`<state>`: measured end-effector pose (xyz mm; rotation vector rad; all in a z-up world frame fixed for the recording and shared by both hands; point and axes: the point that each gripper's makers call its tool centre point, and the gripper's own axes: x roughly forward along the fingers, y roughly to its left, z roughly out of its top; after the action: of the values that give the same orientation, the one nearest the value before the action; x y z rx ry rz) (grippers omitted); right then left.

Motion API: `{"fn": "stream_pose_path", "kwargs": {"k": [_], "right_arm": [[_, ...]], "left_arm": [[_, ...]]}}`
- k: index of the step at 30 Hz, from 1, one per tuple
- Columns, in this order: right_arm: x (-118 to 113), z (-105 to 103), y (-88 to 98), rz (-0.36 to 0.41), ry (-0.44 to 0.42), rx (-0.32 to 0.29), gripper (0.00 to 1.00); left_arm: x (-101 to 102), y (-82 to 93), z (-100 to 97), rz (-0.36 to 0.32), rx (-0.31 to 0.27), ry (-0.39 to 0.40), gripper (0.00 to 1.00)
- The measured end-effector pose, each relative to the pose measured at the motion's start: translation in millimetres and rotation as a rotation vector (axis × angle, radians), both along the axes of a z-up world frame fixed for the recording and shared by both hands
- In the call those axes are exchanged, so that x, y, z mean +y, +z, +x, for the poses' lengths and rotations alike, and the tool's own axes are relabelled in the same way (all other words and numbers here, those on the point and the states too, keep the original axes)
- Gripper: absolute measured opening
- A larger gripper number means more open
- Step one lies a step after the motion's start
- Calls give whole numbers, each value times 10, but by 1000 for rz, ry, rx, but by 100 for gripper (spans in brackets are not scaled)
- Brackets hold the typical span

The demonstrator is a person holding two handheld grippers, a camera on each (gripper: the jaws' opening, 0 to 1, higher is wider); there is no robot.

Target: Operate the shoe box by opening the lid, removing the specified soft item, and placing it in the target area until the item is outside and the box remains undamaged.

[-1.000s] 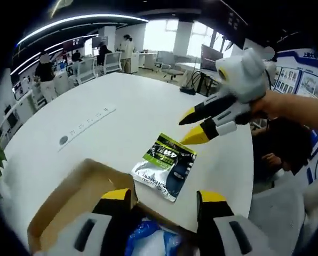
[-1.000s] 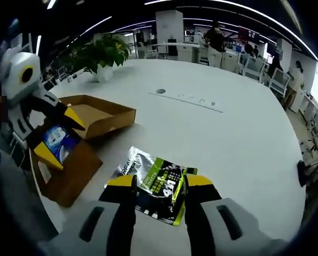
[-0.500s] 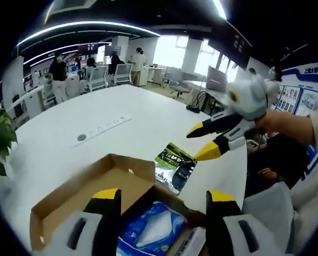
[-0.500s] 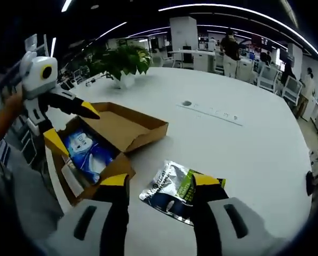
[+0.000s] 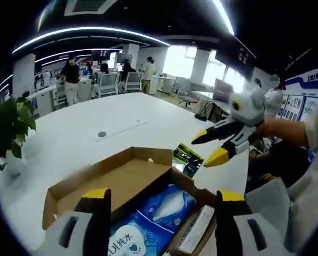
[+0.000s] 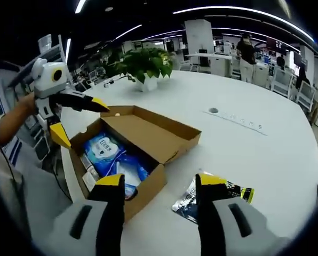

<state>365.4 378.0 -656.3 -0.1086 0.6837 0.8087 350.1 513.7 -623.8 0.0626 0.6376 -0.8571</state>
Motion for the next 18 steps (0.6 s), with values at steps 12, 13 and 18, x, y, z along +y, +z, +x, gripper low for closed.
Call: {"fn": "stream_pose_path", "kwargs": {"k": [12, 13, 18], "right_arm": [[489, -102, -86, 37, 85, 14, 49], [515, -107, -98, 38, 87, 16, 49], [726, -143, -174, 54, 114, 28, 47]], "left_arm": [[506, 50, -156, -49, -16, 91, 89], [558, 39, -169, -50, -13, 96, 90], [722, 2, -247, -58, -7, 128, 93]]}}
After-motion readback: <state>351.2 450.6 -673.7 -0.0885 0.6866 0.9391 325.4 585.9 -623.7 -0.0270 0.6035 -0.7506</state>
